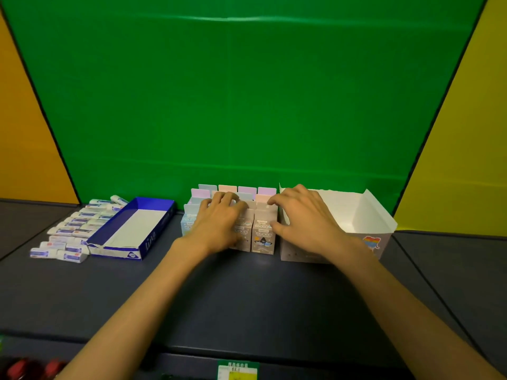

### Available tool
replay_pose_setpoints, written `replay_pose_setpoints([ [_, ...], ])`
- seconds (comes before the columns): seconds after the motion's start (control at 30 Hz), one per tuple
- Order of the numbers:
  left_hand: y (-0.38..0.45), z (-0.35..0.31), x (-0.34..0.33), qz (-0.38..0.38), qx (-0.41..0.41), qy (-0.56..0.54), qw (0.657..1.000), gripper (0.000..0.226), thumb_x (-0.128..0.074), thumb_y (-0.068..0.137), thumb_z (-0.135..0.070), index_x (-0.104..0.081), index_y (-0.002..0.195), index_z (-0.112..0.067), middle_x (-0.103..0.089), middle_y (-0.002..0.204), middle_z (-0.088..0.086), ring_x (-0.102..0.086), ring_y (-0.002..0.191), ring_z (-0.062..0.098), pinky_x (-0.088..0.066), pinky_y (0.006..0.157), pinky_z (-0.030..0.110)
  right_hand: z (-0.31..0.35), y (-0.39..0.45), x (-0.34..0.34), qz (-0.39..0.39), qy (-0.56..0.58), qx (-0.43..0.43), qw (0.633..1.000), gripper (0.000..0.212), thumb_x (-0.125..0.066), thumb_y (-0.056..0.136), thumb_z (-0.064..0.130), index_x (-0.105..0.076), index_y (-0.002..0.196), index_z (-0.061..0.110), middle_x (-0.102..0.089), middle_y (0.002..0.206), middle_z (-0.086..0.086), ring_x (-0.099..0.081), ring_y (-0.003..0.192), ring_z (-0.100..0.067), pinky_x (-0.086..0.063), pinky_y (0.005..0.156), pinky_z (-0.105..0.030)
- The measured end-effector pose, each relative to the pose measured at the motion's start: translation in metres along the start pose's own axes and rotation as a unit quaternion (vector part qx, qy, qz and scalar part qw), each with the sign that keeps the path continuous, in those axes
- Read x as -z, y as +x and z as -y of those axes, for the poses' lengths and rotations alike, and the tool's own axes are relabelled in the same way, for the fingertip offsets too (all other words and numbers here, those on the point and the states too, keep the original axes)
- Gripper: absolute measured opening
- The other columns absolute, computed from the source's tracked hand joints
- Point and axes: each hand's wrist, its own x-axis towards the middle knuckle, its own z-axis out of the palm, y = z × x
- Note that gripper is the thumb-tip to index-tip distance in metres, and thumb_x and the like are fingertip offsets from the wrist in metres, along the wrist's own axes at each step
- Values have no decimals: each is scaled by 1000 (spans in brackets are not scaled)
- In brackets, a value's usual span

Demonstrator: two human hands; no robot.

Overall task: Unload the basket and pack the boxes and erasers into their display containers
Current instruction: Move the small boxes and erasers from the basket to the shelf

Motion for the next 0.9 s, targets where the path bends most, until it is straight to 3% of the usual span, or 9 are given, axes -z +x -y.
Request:
replay_pose_setpoints([
  [0.23, -3, -2, 8, -35, 2, -2, 999, 54, -78, 78, -40, -51, 122, -25, -51, 131, -3, -41, 122, 21, -32, 99, 39, -5, 24, -6, 62, -34, 34, 997, 55, -62, 85, 45, -55, 133, 20, -63, 124, -2, -48, 116, -24, -38, 98, -42],
  [0.4, -23, 1, 34, -71, 48, -125, 988, 49, -82, 75, -39, -51, 110, -25, -66, 109, -4, -57, 99, 21, -40, 76, 33, -6, 37, -9, 103, -78, 53, 990, 53, -68, 81, 50, -59, 121, 18, -66, 112, -4, -49, 111, -27, -38, 96, -40],
  [0.53, -42, 8, 60, -111, 119, -317, 935, 47, -90, 68, -31, -59, 102, -25, -69, 94, -10, -65, 85, 13, -55, 78, 39, -1, 44, -9, 146, -102, 67, 982, 50, -75, 77, 53, -63, 113, 20, -63, 106, -4, -46, 112, -27, -35, 95, -40],
  [0.63, -49, 13, 73, -160, 162, -378, 897, 45, -90, 69, -29, -62, 103, -24, -70, 95, -10, -66, 84, 8, -54, 75, 25, 4, 46, -13, 154, -124, 93, 976, 50, -77, 75, 53, -64, 111, 20, -62, 109, -4, -47, 112, -27, -35, 98, -41],
  [0.73, -52, 16, 78, -208, 176, -418, 867, 44, -89, 69, -32, -63, 104, -27, -71, 98, -10, -67, 90, 13, -56, 83, 34, 6, 49, -17, 136, -115, 111, 978, 49, -78, 74, 52, -64, 109, 20, -65, 107, -4, -52, 107, -26, -37, 93, -40],
  [0.8, -51, 13, 82, -237, 168, -436, 852, 39, -87, 73, -30, -63, 104, -25, -70, 98, -9, -66, 90, 15, -56, 84, 39, 5, 51, -14, 123, -72, 111, 984, 50, -78, 73, 53, -63, 108, 20, -67, 103, -3, -57, 102, -26, -38, 85, -38],
  [0.9, -43, 5, 93, -275, 145, -465, 829, 35, -83, 79, -27, -62, 106, -22, -68, 98, -8, -64, 90, 14, -55, 80, 36, -3, 54, 10, 127, 68, 95, 985, 51, -80, 72, 57, -63, 106, 23, -67, 98, 3, -60, 91, -21, -44, 73, -34],
])
